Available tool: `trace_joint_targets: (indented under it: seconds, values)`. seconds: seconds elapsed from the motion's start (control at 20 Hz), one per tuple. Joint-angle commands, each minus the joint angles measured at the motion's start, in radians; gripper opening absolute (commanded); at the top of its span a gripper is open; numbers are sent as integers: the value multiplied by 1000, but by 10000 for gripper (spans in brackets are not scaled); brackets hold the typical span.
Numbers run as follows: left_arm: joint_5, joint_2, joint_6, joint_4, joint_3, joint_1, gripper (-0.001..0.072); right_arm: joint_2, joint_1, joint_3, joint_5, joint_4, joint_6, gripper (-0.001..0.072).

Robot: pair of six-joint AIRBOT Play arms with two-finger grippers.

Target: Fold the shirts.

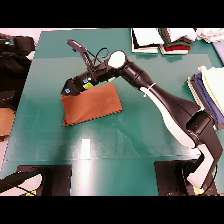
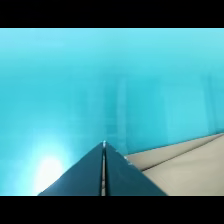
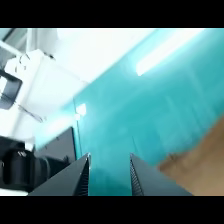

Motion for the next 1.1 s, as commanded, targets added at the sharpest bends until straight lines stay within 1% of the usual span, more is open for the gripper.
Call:
trace_joint_targets:
  seconds: [0.0, 0.1, 0.15, 0.2, 0.25, 0.35, 0.45, 0.5, 0.6, 0.7, 0.75, 0.85, 0.9, 0.95, 1.0, 1.05]
  values:
    - [-4, 33, 4, -36, -9, 18, 24, 63, -96, -141, 27, -134, 39, 286]
    - [-3, 31, 21, -66, -9, 18, 24, 142, -220, -297, 35, -255, 106, 288]
    - [0, 31, 39, -90, -10, 18, 25, 171, -283, -368, 45, -310, 144, 334]
    - [1, 31, 51, -104, -11, 18, 24, 189, -350, -433, 57, -330, 155, 515]
    - [3, 31, 56, -113, -15, 18, 24, 192, -409, -480, 74, -319, 163, 597]
    - [8, 31, 56, -135, -26, 18, 24, 183, -489, -555, 69, -311, 180, 593]
    - [6, 22, 68, -151, -25, 18, 25, 143, -507, -580, 58, -274, 180, 591]
    - [5, 16, 82, -162, -25, 18, 25, 116, -500, -581, 50, -232, 180, 590]
    - [2, 10, 82, -171, -25, 18, 24, 52, -461, -560, 26, -152, 179, 590]
    - [2, 6, 83, -190, -26, 18, 24, -26, -401, -485, 21, -120, 179, 589]
    - [2, 6, 83, -197, -26, 18, 24, -64, -367, -443, 18, -98, 179, 576]
    - [1, 6, 90, -215, -25, 18, 24, -145, -299, -347, -6, -38, 179, 469]
    - [-1, 6, 92, -228, -25, 17, 24, -175, -272, -304, -23, -16, 179, 379]
    - [-1, 6, 94, -230, -25, 4, 24, -195, -249, -264, -37, -14, 178, 188]
    - [0, 6, 102, -230, -25, -20, 24, -206, -231, -221, -47, -32, 178, 75]
    - [2, 6, 109, -229, -26, -49, 24, -208, -225, -182, -53, -56, 179, 31]
